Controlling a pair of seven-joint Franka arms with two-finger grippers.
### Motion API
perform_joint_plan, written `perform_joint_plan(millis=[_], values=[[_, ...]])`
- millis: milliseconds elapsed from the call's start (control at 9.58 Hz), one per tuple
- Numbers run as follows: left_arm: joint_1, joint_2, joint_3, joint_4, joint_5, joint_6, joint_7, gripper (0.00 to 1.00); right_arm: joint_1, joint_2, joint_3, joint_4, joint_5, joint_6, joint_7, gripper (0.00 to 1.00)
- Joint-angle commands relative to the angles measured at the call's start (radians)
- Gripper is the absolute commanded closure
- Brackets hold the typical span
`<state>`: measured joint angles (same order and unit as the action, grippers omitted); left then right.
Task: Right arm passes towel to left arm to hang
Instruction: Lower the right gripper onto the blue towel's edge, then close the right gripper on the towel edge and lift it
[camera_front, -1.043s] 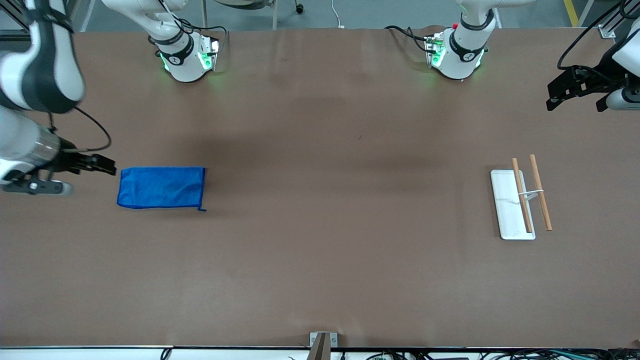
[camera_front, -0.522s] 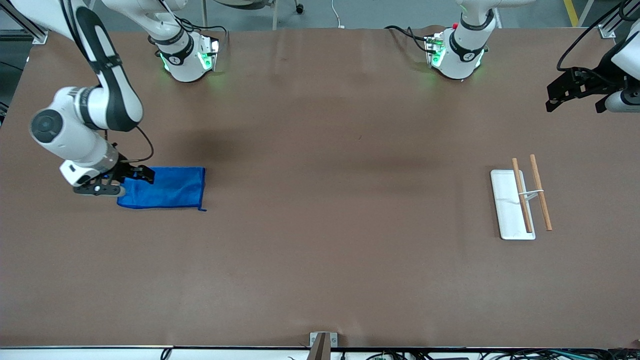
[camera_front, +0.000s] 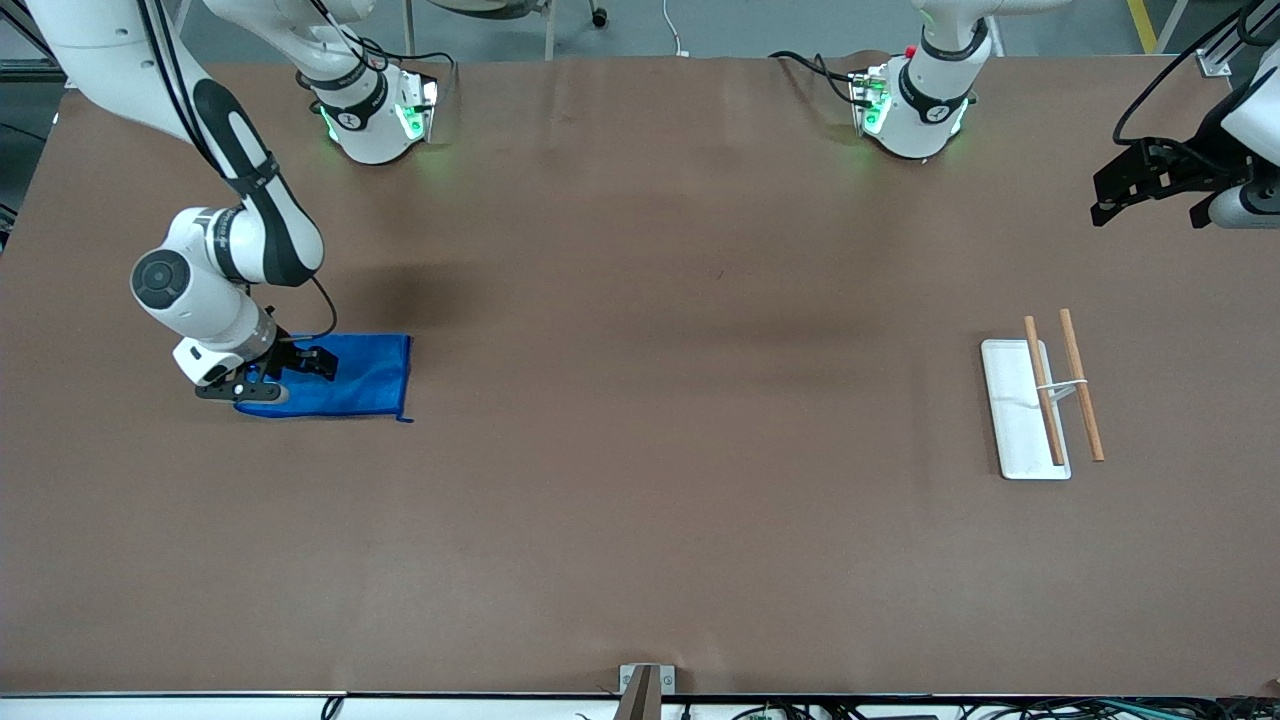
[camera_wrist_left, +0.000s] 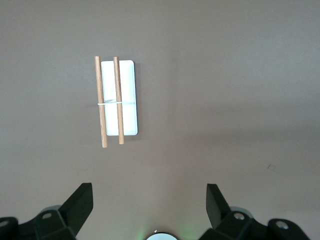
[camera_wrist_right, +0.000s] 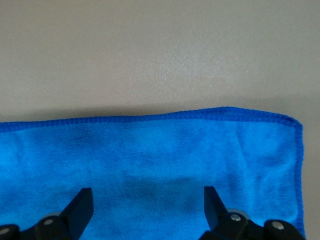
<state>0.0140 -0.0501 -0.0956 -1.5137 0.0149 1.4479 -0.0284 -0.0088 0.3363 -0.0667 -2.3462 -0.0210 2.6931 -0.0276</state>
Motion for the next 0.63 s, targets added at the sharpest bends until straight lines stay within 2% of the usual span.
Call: perform_joint_plan(millis=[0,104,313,417,522], values=[[0.001,0.033,-0.004,0.018,0.002,-0.018,0.015,0.00,0.001,0.021,-0.004,-0.021,-0.005,0.046,-0.008,0.07],[0.004,0.035,-0.004,0.018,0.003,-0.018,0.015,0.00,0.003,0.026,-0.004,-0.022,-0.005,0.050,-0.008,0.11],[0.006,0.035,-0.001,0.018,0.003,-0.018,0.016,0.00,0.000,0.046,-0.004,-0.022,-0.005,0.051,-0.006,0.37],[0.003,0.038,-0.004,0.018,0.002,-0.018,0.016,0.00,0.001,0.047,-0.004,-0.021,-0.005,0.048,-0.006,0.57],[-0.005,0.038,-0.004,0.018,0.002,-0.018,0.015,0.00,0.003,0.047,-0.004,-0.021,-0.005,0.045,-0.005,0.86]])
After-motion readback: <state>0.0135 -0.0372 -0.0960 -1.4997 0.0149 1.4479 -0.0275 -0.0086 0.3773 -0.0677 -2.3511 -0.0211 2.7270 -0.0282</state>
